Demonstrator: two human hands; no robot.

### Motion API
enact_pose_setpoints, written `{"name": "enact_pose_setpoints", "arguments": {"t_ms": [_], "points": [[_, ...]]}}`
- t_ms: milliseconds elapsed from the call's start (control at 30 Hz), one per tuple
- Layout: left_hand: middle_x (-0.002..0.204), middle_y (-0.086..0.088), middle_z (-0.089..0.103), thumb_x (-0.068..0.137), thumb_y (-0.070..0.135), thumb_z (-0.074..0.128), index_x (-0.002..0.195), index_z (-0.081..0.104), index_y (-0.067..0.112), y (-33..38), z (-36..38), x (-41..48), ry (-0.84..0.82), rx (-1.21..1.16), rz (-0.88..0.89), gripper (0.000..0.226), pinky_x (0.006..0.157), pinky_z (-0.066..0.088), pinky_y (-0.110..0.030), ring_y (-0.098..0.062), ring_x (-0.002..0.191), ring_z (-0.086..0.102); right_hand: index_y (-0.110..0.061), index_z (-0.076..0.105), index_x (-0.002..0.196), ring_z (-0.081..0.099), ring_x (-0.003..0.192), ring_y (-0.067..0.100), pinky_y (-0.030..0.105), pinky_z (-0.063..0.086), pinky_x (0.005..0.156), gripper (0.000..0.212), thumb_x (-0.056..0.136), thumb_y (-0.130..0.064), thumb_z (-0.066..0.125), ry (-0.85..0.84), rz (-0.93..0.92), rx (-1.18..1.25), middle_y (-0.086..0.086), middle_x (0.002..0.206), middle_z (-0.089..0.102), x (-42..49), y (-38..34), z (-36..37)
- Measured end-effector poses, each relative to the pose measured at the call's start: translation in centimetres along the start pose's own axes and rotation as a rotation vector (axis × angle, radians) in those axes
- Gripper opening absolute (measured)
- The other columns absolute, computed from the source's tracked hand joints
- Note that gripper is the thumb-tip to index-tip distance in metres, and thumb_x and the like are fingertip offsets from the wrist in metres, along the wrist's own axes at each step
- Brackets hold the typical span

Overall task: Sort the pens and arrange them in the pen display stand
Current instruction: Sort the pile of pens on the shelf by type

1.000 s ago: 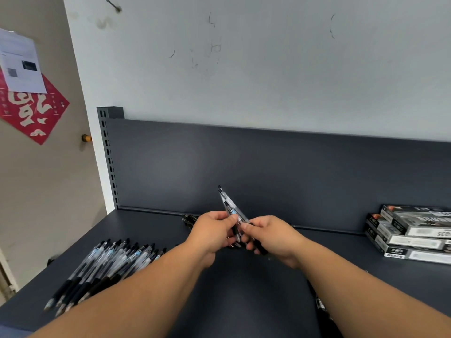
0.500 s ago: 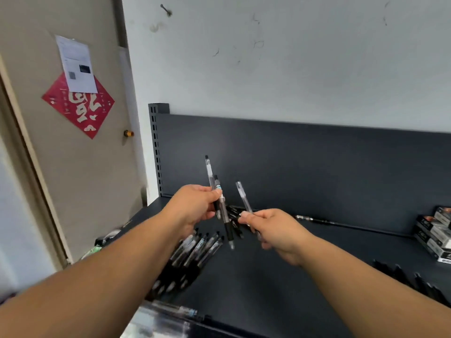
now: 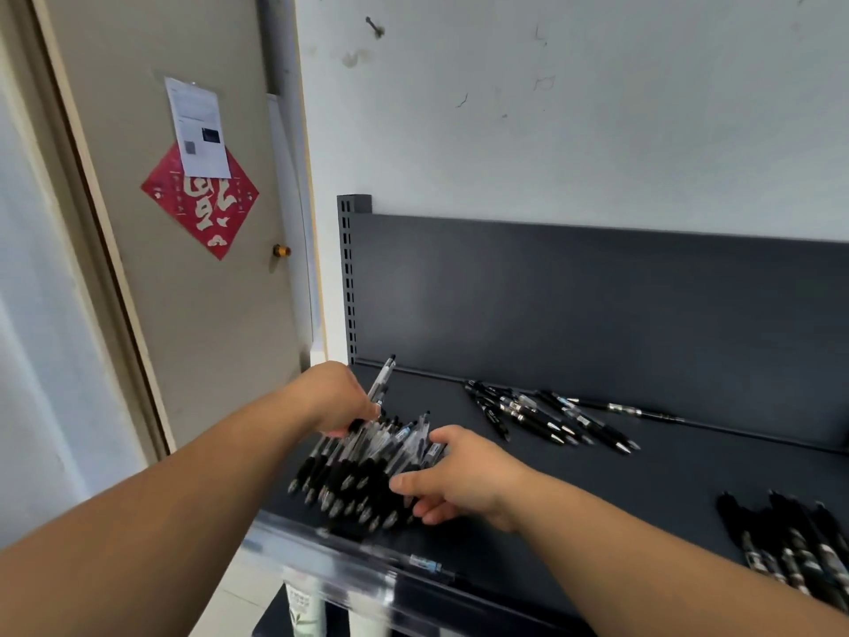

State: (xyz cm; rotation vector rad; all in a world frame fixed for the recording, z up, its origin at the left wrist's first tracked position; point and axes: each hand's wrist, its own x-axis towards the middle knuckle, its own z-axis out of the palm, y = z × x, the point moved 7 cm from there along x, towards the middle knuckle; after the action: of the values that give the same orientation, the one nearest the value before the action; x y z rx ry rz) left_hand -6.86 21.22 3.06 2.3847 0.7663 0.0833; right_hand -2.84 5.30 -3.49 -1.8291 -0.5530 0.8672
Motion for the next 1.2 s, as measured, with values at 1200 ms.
{"name": "enact_pose_setpoints", "arguments": {"t_ms": [1200], "points": [[0.123,0.002,0.060,0.089,0.033,0.058,0.126,0.055,0.028,11.1,11.3,1.3,-0.059,0.339,0.376,0.037,0.094,0.047,-0.028,-0.018,0.114,0.055,-0.030,0.056,0.130,0.052,0.120,0.016,0.031,0.043,0.101,0.041,0.090,-0.038,0.061,0.559,-0.084,-0.840,-0.006,0.129,0.056,-0.4,1.9,-16.5]]}}
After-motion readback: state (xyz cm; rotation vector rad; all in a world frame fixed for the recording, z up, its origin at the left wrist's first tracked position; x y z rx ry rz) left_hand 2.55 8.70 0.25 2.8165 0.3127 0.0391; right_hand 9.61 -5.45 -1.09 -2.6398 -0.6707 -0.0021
